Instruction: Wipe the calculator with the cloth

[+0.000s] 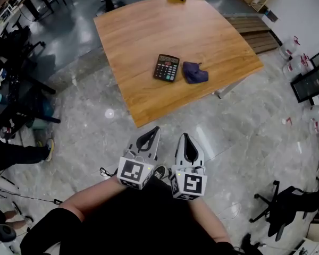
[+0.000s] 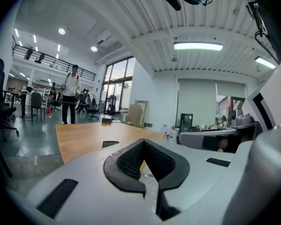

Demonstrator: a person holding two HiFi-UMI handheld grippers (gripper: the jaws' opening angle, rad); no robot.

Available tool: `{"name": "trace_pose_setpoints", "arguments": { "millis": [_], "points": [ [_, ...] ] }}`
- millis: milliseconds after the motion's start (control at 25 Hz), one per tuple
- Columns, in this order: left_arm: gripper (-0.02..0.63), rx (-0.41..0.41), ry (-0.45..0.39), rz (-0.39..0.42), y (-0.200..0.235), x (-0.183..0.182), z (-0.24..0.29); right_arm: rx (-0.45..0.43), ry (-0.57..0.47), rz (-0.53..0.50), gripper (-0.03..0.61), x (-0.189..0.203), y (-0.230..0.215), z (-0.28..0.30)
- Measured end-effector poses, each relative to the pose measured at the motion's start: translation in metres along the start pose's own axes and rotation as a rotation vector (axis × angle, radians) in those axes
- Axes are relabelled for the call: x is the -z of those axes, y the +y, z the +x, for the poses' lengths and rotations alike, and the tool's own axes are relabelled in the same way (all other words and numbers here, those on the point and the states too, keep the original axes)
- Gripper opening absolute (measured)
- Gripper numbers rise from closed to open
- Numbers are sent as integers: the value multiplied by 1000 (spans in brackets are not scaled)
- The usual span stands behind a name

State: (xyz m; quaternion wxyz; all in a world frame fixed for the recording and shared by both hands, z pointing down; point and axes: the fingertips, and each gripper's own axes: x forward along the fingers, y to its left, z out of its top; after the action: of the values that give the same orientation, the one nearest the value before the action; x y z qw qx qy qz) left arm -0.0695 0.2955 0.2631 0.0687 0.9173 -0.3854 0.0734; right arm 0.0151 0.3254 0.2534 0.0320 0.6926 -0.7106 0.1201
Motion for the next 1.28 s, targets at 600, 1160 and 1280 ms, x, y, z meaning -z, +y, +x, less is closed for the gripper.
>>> {"name": "trace_pose_setpoints", "arguments": {
  "millis": [600, 1160, 1280],
  "points": [
    [6, 10, 56, -89, 94, 11, 131, -28, 91, -40, 15, 5, -23, 148],
    [6, 11, 62, -94, 173, 5, 218, 13, 101, -49, 15, -10, -45, 268],
    [6, -3, 80, -100, 183, 15, 233, 1, 117, -56, 15, -2, -53, 291]
  ]
}}
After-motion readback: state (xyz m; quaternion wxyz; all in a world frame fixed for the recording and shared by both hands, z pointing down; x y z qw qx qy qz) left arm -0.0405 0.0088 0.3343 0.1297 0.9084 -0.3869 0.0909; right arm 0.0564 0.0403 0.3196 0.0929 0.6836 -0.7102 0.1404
